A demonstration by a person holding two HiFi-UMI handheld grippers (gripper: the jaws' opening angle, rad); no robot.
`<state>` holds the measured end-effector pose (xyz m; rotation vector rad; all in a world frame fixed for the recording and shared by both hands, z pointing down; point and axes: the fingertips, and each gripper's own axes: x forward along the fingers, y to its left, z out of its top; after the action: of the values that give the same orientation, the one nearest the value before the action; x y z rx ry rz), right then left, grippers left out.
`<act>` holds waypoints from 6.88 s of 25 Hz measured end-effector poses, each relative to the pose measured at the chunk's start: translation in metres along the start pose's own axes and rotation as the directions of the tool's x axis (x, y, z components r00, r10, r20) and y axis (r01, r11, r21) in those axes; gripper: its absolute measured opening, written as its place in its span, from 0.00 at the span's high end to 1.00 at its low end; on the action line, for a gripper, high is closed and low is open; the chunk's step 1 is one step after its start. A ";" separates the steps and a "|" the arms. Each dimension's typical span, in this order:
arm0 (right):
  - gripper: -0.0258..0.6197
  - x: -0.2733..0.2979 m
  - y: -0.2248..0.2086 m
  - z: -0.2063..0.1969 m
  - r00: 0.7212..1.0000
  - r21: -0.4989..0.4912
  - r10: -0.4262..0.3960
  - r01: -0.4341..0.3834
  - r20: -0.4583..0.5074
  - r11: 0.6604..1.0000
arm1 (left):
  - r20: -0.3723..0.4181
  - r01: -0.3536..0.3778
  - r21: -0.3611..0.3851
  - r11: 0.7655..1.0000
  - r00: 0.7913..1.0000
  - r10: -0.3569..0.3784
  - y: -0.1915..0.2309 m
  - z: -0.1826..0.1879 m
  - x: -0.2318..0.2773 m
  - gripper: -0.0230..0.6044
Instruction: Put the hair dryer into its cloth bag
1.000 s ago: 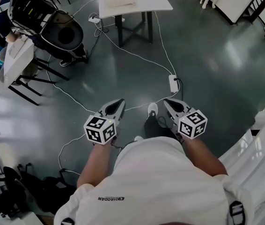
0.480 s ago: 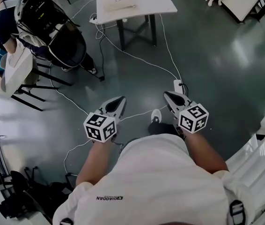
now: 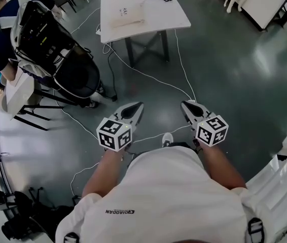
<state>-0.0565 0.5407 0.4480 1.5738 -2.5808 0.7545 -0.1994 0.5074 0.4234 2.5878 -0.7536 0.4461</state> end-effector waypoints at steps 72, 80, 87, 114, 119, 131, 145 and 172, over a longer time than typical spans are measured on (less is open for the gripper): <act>0.93 0.429 -0.252 0.233 0.990 -0.095 -0.086 0.076 -0.110 0.993 | 0.012 0.042 -0.011 0.999 0.999 -0.042 0.422 0.263 0.309 0.92; 0.93 0.443 -0.265 0.243 0.990 -0.100 -0.083 0.071 -0.113 0.992 | 0.009 0.011 -0.034 0.999 1.000 -0.011 0.439 0.264 0.313 0.92; 0.93 0.471 -0.302 0.255 0.991 -0.114 -0.060 0.046 -0.123 0.992 | 0.008 -0.030 -0.056 0.998 1.000 0.030 0.462 0.267 0.343 0.92; 0.93 0.631 -0.576 0.348 0.975 -0.289 -0.071 0.007 -0.212 0.957 | -0.095 -0.280 -0.150 0.948 0.959 0.268 0.540 0.321 0.528 0.92; 0.92 0.659 -0.613 0.350 0.965 -0.331 -0.092 0.006 -0.246 0.944 | -0.104 -0.332 -0.157 0.930 0.942 0.319 0.547 0.329 0.540 0.92; 0.86 0.730 -0.683 0.359 0.953 -0.363 -0.125 0.017 -0.276 0.932 | -0.171 -0.433 -0.199 0.879 0.898 0.404 0.560 0.323 0.557 0.92; 0.66 0.811 -0.753 0.334 0.898 -0.431 -0.224 0.043 -0.378 0.901 | -0.232 -0.518 -0.226 0.825 0.851 0.471 0.563 0.316 0.534 0.92; 0.50 0.849 -0.773 0.300 0.828 -0.368 -0.233 0.034 -0.511 0.929 | -0.247 -0.554 -0.281 0.784 0.831 0.499 0.569 0.302 0.527 0.92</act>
<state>0.2469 -0.5763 0.7092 1.1952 -2.0202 0.5845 -0.0418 -0.3008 0.5416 1.9605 -1.3738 0.6145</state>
